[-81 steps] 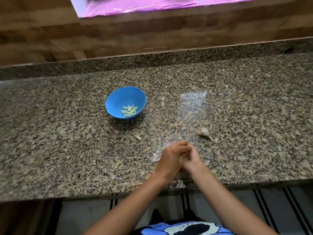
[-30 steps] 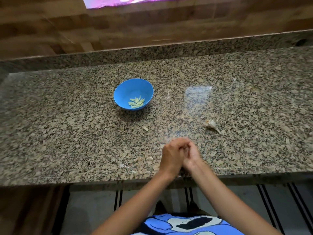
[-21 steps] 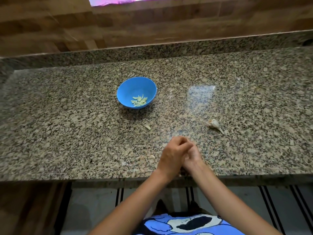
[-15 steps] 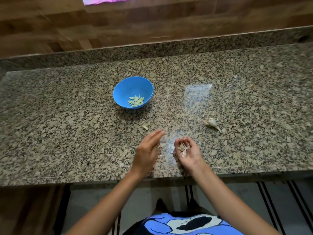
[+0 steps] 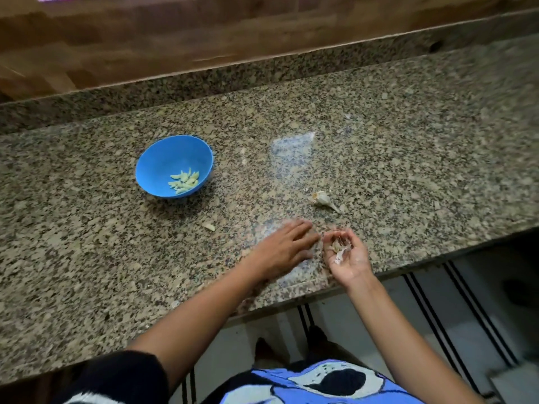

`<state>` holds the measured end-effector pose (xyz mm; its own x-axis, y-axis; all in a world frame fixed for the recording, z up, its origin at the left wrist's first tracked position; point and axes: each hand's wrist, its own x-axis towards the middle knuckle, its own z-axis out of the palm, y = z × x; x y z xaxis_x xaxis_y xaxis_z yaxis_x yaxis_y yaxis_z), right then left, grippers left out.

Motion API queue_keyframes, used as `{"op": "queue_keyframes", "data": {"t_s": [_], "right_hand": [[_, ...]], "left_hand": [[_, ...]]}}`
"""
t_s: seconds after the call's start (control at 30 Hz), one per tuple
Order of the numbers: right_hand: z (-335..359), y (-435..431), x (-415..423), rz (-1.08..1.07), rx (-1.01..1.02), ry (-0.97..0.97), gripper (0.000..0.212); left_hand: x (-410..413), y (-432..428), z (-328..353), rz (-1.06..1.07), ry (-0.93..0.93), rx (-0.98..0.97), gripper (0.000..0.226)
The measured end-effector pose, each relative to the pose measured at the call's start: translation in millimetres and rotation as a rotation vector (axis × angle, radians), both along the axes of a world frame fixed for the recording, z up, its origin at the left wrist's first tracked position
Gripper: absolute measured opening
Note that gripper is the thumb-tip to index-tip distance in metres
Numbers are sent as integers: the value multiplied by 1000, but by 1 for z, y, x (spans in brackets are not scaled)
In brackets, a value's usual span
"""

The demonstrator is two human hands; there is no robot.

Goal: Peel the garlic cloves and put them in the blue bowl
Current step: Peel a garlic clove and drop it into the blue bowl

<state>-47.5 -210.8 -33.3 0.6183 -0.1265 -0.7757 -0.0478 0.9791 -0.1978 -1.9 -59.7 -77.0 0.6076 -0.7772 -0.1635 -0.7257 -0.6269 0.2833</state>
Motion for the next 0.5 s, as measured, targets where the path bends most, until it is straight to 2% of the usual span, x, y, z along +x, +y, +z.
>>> {"op": "queue_keyframes", "data": {"t_s": [0.1, 0.17, 0.33, 0.5], "right_hand": [[2, 4, 0, -17, -17, 0, 27], [5, 14, 2, 30, -16, 3, 28], [7, 54, 7, 189, -3, 34, 35], [0, 96, 9, 367, -70, 51, 36]], "left_hand": [[-7, 16, 6, -156, -59, -153, 44], [-17, 51, 6, -168, -67, -189, 42], [-43, 134, -1, -38, -113, -193, 39], [-65, 134, 2, 152, -288, -193, 24]]}}
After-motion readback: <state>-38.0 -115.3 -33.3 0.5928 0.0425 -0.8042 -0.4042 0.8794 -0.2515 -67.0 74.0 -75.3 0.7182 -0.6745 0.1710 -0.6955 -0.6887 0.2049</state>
